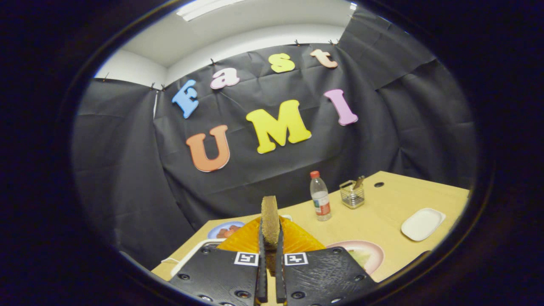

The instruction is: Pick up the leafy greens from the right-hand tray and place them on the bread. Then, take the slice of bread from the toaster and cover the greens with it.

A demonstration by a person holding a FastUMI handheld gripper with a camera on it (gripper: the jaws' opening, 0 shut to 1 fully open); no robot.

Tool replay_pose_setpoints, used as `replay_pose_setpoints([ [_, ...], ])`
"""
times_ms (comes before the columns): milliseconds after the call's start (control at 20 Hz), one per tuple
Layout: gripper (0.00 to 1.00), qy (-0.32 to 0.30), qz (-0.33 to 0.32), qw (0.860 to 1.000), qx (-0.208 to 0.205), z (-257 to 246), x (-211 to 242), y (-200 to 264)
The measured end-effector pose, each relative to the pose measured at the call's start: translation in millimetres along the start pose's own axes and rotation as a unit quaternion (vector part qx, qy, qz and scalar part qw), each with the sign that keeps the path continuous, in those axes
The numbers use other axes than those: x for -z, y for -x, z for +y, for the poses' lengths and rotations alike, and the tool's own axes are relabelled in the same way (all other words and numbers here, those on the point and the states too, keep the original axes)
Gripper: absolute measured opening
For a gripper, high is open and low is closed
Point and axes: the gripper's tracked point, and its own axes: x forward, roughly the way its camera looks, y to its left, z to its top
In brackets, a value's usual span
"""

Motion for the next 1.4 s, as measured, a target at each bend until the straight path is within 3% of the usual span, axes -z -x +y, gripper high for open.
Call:
replay_pose_setpoints([
  [200, 0.07, -0.019, 0.024, 0.999, 0.032, -46.7, 35.0, -16.7],
  [550, 0.07, -0.077, 0.065, 0.995, 0.027, -70.5, 79.8, -27.4],
  [800, 0.08, -0.071, 0.084, 0.993, 0.036, -96.8, 97.9, -31.6],
  [1150, 0.34, -0.050, 0.120, 0.990, 0.059, -134.6, 119.3, -27.6],
  [1400, 0.69, -0.034, 0.124, 0.989, 0.078, -156.5, 117.5, -20.5],
])
